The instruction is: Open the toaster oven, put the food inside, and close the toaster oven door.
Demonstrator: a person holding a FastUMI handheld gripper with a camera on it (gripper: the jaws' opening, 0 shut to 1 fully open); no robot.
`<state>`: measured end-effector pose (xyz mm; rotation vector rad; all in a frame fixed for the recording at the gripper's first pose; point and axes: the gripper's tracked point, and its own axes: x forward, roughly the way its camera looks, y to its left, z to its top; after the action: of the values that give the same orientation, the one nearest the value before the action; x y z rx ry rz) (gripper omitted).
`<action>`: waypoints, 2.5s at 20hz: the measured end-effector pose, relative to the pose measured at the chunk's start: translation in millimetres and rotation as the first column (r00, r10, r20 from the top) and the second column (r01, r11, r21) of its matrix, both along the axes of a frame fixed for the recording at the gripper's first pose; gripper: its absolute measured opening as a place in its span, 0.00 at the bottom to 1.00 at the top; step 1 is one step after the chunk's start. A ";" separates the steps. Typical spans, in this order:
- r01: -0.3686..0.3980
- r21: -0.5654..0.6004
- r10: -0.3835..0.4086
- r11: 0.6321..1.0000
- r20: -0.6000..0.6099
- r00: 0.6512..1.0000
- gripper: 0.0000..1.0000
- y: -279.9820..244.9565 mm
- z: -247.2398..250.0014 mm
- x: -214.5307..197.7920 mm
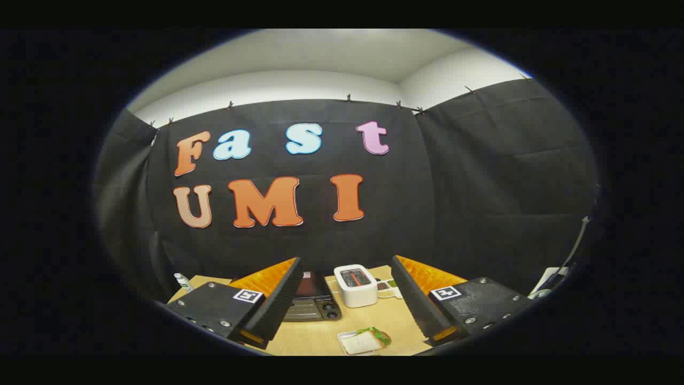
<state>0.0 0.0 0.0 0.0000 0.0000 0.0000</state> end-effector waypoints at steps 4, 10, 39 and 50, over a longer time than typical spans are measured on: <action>-0.020 -0.011 0.020 1.000 -0.012 1.000 0.98 9.6 -4.9 3.4; -0.029 -0.009 0.029 1.000 -0.018 0.999 0.98 17.3 -7.9 6.0; -0.222 -0.028 0.209 0.975 -0.240 0.948 0.99 198.0 -164.6 138.1; -0.247 -0.074 0.182 0.966 -0.483 0.857 0.99 231.0 -273.9 170.4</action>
<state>170.4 231.0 -273.9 -0.1356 0.4930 0.2264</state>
